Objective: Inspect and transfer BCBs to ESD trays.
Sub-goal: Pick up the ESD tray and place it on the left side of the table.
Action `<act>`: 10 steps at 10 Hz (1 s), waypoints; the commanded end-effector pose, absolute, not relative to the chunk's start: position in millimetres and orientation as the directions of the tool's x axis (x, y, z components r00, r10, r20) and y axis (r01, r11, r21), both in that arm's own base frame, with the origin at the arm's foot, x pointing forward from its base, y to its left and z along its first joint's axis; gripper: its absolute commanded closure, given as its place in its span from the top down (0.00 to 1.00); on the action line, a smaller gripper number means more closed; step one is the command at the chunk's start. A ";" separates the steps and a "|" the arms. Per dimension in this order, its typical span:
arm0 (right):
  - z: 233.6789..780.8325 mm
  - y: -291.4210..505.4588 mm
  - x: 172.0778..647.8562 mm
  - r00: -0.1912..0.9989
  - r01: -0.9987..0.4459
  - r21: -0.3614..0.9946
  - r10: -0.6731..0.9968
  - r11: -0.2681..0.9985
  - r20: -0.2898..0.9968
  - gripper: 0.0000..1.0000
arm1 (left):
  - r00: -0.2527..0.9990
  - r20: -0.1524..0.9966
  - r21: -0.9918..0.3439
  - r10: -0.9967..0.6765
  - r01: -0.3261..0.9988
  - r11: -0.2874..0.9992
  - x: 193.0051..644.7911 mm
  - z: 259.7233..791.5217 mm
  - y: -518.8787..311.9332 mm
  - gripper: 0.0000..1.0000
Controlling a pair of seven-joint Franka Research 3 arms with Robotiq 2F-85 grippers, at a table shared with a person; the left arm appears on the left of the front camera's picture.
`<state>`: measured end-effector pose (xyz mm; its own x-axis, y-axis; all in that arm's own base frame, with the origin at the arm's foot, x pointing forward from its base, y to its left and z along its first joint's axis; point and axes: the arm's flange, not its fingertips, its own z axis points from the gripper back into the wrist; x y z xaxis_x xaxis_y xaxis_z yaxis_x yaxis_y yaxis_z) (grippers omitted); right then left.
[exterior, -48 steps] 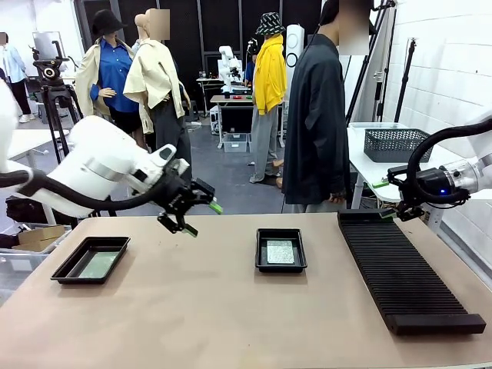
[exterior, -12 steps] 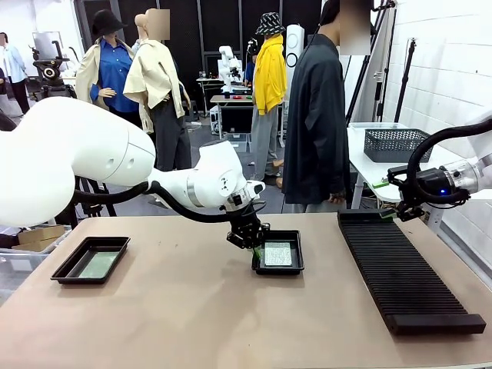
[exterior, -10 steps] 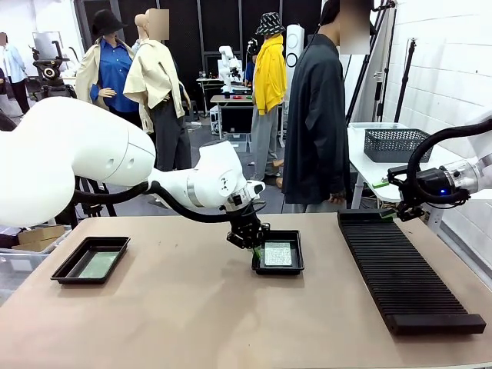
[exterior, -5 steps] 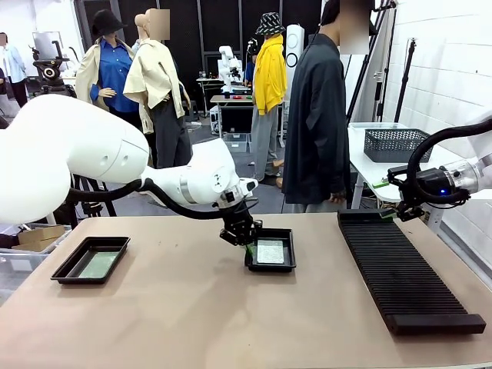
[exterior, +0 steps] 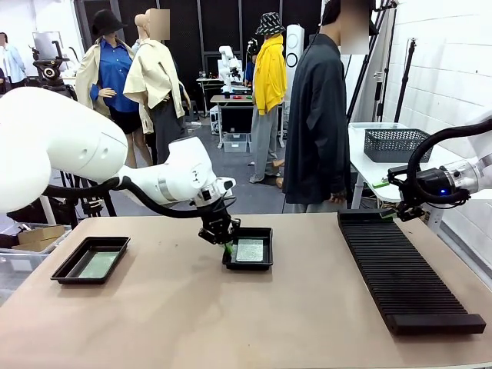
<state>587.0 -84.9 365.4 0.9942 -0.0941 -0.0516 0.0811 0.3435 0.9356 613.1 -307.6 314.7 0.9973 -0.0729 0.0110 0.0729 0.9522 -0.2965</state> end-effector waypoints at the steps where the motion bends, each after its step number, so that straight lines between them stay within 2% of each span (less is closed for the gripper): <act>1: 366.2 -82.3 588.5 0.992 0.097 0.933 -0.106 0.347 -0.064 1.00 | 0.996 0.017 -0.324 -0.089 0.089 0.942 592.8 318.8 -277.8 0.00; 5: 366.2 -82.3 588.5 0.992 0.097 0.933 -0.106 0.347 -0.064 1.00 | 0.995 0.063 -0.308 -0.071 0.087 0.947 571.2 326.1 -224.6 0.00; 10: 366.2 -82.3 588.5 0.992 0.097 0.933 -0.106 0.347 -0.064 1.00 | 0.997 0.067 -0.257 -0.033 0.050 0.965 559.6 318.8 -167.8 0.00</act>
